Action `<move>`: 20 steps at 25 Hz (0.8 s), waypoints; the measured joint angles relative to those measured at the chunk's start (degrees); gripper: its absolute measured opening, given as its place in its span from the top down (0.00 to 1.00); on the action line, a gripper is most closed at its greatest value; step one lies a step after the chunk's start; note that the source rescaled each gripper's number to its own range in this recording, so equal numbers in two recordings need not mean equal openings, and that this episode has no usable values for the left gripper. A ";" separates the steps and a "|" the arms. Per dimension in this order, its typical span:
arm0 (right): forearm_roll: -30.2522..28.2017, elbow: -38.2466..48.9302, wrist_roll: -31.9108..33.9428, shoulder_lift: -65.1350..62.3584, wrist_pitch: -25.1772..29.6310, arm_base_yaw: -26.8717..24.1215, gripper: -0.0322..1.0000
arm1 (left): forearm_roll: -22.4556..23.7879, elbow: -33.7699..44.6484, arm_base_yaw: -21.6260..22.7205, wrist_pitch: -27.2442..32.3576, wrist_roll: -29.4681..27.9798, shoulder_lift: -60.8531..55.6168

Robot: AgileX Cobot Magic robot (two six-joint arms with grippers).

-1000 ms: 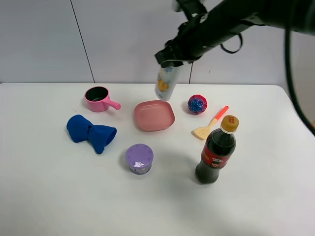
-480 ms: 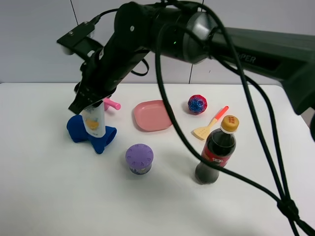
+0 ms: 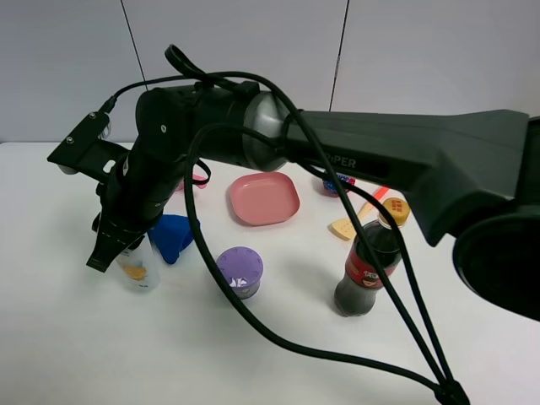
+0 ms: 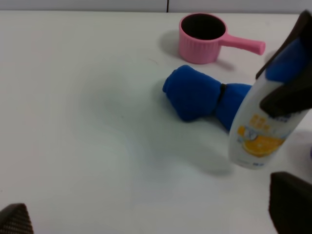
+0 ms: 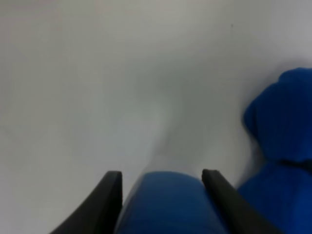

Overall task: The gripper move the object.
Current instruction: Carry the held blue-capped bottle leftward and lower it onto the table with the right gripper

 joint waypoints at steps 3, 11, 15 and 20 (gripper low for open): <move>0.00 0.00 0.00 1.63 -0.07 0.00 0.97 | 0.00 0.00 0.00 0.00 0.00 0.00; -0.05 -0.12 -1.75 4.01 -0.85 1.08 0.97 | 0.00 0.00 0.00 0.00 0.00 0.00; -0.99 -0.31 -2.98 4.32 -1.32 1.89 0.97 | 0.00 0.00 0.00 0.00 0.00 0.00; -1.42 -0.38 -2.98 4.38 -1.32 2.09 0.97 | 0.00 0.00 0.00 0.00 0.00 0.00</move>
